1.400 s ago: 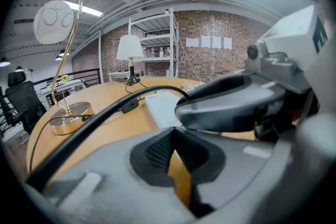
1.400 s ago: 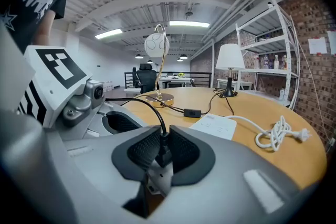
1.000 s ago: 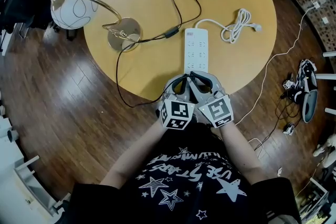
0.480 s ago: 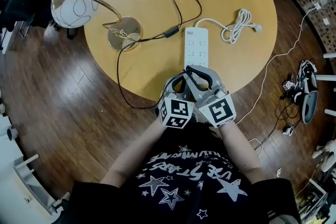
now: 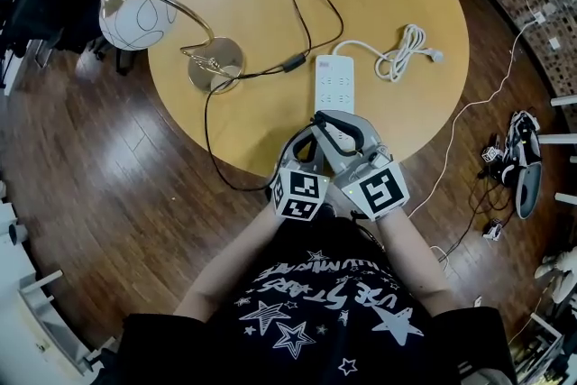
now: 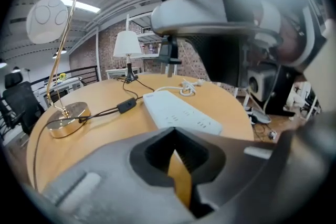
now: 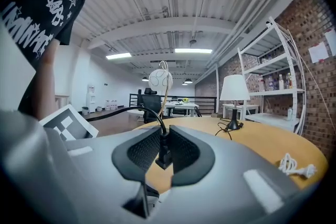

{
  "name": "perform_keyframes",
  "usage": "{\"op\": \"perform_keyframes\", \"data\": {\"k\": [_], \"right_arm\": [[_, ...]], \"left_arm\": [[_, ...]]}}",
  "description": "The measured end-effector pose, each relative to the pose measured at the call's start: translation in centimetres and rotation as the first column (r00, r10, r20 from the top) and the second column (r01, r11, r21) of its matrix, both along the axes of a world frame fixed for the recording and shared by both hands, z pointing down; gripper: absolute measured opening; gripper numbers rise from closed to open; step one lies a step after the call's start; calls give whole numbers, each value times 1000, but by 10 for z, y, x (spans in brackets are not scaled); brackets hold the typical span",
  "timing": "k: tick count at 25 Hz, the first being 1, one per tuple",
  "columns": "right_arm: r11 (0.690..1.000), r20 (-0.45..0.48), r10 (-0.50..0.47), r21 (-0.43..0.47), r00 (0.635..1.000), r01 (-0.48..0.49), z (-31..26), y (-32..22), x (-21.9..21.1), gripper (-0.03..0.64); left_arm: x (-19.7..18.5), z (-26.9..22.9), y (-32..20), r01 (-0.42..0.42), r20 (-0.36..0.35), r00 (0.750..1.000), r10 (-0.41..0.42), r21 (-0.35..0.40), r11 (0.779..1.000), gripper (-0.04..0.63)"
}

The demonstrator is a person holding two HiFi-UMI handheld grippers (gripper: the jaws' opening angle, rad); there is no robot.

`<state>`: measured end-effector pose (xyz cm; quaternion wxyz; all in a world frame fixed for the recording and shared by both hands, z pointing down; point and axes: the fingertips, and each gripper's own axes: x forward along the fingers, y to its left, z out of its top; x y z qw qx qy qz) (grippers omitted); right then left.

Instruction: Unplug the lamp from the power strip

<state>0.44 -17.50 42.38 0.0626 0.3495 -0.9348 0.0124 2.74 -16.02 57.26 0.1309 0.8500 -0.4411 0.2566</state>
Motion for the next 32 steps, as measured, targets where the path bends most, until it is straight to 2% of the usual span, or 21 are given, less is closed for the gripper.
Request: {"op": "perform_keyframes", "data": {"k": [4, 10, 14, 18, 21, 25, 32], "right_arm": [[1000, 4, 2, -1, 1000, -2, -7, 2, 1, 51], [999, -9, 43, 6, 999, -42, -14, -1, 13, 51], [996, -14, 77, 36, 997, -76, -17, -2, 27, 51], [992, 0, 127, 21, 992, -127, -25, 2, 36, 51], [988, -8, 152, 21, 988, -152, -30, 8, 39, 51], [989, -45, 141, 43, 989, -139, -34, 27, 36, 49], [990, -28, 142, 25, 989, -142, -36, 54, 34, 48]], "left_arm": [[0, -26, 0, -5, -6, 1000, 6, 108, 994, 3], [7, -74, 10, -17, -47, 998, 29, 239, 971, 3], [5, -110, 16, 5, -84, 996, 23, 321, 947, 3], [-11, -150, 18, 79, -155, 988, -19, 395, 915, 3], [-27, -174, 20, 146, -209, 976, -61, 421, 895, 3], [-40, -191, 28, 181, -226, 970, -86, 442, 878, 3], [-45, -192, 44, 209, -225, 967, -118, 443, 872, 3]]}}
